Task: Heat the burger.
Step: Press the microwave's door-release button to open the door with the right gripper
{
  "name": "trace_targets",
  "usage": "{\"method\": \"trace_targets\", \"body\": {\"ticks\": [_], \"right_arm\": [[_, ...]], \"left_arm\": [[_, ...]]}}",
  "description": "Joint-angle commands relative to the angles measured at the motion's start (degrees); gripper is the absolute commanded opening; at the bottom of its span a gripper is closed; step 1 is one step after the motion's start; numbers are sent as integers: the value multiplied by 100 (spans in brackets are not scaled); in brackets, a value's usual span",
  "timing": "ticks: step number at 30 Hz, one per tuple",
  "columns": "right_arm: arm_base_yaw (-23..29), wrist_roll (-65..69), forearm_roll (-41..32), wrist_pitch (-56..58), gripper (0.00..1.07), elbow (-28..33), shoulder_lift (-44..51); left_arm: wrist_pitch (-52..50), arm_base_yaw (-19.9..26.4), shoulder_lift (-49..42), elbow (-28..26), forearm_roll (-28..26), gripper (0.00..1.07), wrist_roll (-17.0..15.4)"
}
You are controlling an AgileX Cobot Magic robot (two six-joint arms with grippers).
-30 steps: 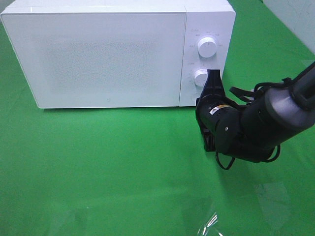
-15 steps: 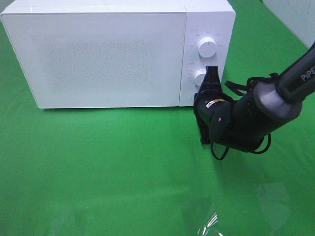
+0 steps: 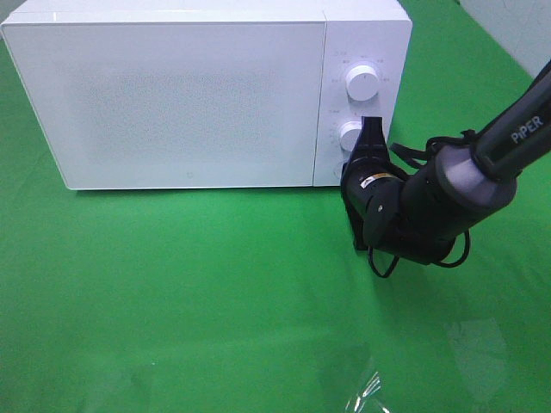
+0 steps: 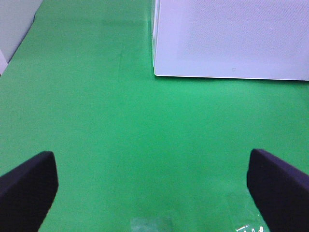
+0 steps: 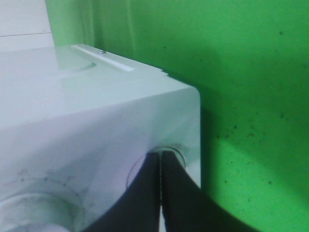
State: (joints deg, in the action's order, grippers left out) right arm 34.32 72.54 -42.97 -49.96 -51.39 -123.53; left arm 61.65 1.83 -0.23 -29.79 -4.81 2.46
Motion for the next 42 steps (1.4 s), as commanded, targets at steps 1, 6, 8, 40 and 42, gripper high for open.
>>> {"method": "trace_targets", "body": {"ticks": [1,6,8,40,42], "right_arm": [[-17,-63,40,-103,0,-132,-52],[-17,-63,29,-395,0,-275,-74],[-17,-74,-23,-527,0,-309,-74],[-149,92,86,-1799,0,-1106,-338],[-149,92,103,-1759,0,-1106,-332]], "left_arm": [[-40,-29,-92,23,-6,99,-34],[-40,-29,-92,23,-6,99,-34],[-40,-29,-92,23,-6,99,-34],[-40,-29,-92,23,-6,99,-34],[-40,-29,-92,23,-6,99,-34]]}}
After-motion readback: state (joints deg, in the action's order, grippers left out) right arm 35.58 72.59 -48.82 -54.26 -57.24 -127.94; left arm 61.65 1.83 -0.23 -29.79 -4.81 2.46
